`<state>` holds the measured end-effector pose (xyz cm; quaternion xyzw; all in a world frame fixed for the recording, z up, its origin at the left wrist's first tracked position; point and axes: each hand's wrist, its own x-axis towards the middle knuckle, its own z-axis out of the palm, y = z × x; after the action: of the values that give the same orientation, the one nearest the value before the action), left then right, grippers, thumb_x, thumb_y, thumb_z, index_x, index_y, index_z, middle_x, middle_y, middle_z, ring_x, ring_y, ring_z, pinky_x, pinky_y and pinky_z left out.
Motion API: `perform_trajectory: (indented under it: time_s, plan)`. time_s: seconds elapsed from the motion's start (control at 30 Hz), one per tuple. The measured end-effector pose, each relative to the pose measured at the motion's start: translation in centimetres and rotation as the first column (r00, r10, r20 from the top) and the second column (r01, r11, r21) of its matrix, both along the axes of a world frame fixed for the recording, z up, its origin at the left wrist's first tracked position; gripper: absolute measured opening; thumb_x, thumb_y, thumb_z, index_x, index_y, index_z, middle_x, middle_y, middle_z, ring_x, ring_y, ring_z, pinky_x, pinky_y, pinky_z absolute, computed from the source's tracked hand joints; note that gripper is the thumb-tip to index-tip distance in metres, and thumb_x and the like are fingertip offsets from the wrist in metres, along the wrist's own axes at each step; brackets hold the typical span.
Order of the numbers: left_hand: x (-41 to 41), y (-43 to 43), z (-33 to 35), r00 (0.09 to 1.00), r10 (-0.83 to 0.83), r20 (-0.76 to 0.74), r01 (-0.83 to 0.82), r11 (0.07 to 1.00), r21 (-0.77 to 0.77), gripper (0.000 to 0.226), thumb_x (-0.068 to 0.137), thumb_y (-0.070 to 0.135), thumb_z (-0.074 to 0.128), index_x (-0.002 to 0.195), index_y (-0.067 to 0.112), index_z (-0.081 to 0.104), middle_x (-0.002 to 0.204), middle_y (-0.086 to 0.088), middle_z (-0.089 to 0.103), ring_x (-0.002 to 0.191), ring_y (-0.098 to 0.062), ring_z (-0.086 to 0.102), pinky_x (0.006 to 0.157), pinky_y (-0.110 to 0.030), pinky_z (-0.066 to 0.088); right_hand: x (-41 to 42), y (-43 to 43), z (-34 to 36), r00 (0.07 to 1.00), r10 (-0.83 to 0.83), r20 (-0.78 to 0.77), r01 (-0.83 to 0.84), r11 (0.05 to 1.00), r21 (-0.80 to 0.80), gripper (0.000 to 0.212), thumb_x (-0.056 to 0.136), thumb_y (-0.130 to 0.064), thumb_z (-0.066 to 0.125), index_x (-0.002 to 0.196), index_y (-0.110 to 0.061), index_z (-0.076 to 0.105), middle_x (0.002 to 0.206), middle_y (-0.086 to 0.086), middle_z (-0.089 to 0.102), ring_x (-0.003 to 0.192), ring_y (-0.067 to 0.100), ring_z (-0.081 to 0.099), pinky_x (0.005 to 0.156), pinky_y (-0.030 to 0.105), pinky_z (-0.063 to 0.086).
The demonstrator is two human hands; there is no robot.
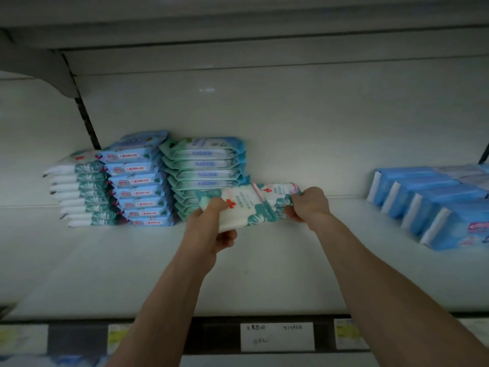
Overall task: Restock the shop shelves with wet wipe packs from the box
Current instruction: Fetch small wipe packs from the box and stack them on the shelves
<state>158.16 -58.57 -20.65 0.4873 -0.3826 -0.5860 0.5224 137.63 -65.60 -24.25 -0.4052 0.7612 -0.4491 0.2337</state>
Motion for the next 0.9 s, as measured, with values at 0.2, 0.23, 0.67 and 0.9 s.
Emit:
perform_trajectory:
  time_s: [0.2,0.23,0.67,0.9]
  plan:
    - [-2.9,-0.6,1.3,0.979,-0.202,0.037,0.202,0.979,0.003,0.017,0.090,0.017,0.066,0.102,0.006,0.063,0.071,-0.008,0.068,0.046,-0.013,0.059,0.043,-0.022,0.044,-1.7,1.5,2.0,0.963,0.019,-0.270,0.002,0.997,0.077,0.039,0.092,-0.049,0.052,0.102,-0.012,0.050,0.084,0.006,0.052,0.080,0.023,0.054,0.070,0.029,0.041]
    - [-3.4,-0.9,1.7,0.973,-0.223,0.052,0.223,0.975,0.007,0.017,0.090,0.018,0.067,0.102,0.007,0.063,0.073,-0.008,0.069,0.046,-0.013,0.060,0.043,-0.022,0.045,-1.9,2.1,2.8,0.980,0.014,-0.196,-0.009,1.000,0.026,0.037,0.093,-0.048,0.051,0.103,-0.012,0.051,0.090,0.007,0.055,0.084,0.024,0.056,0.071,0.031,0.043]
    - [-4.5,-5.0,4.9,0.202,0.290,0.936,0.362,0.866,-0.346,0.021,0.095,0.018,0.045,0.091,0.013,0.065,0.086,-0.008,0.063,0.074,-0.026,0.057,0.067,-0.034,0.048,-2.5,3.6,5.9,0.872,0.183,0.454,-0.137,0.982,-0.132,0.013,0.088,-0.003,0.064,0.076,-0.005,0.059,0.078,0.008,0.061,0.064,0.014,0.058,0.042,0.016,0.050]
    - [-6.2,-6.7,6.8,-0.487,0.606,0.629,0.767,0.641,-0.023,0.016,0.091,0.014,0.053,0.100,0.018,0.065,0.090,-0.002,0.061,0.115,-0.024,0.045,0.114,-0.052,0.012,-1.1,0.8,5.0,0.960,0.141,0.243,-0.132,0.990,-0.054,0.017,0.084,-0.009,0.067,0.070,-0.003,0.060,0.066,0.009,0.059,0.049,0.013,0.052,0.030,0.015,0.031]
